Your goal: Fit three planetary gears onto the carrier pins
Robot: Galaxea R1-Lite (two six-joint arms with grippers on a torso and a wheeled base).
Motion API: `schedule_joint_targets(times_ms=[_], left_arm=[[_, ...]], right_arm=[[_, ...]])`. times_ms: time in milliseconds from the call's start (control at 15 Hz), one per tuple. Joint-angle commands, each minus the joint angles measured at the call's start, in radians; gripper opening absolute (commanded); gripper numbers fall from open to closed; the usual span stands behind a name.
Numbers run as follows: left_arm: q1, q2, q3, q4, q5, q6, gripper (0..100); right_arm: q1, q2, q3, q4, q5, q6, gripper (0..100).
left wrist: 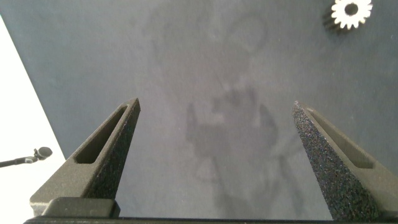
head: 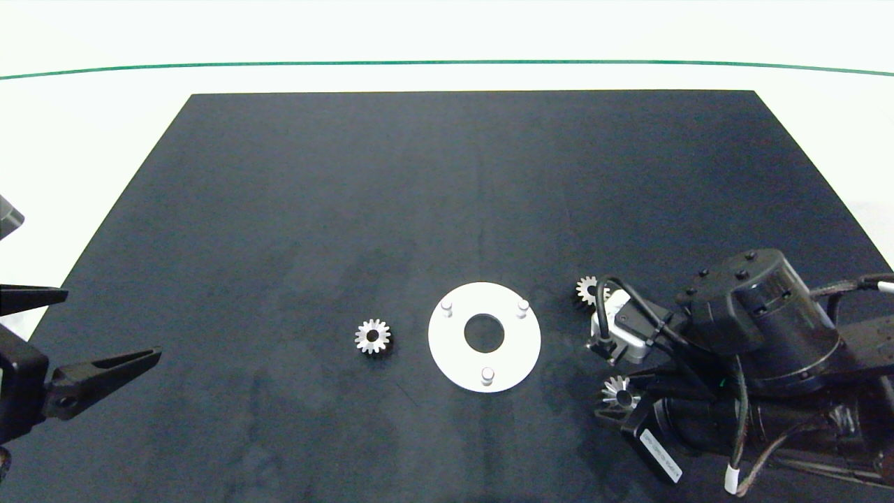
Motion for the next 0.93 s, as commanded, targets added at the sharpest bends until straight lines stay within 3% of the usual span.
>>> schedule_joint_targets(times_ms=[67,467,933], left_arm=[[0.009,-0.016,-0.011,0.003,0.001,0.001,100],[0.009,-0.046,-0.046,0.045,0.001,0.002,100],[0.029,-0.043,-0.051,0.045,0.001,0.004,100]], right_arm=[[0.024,0.04,-0.224,0.134,-0.002,-0.009,0],[0.119,0.201,-0.447,0.257,-0.008,-0.025,0],[0.178,0.334,-0.553,0.278,-0.063,-0.025,0]])
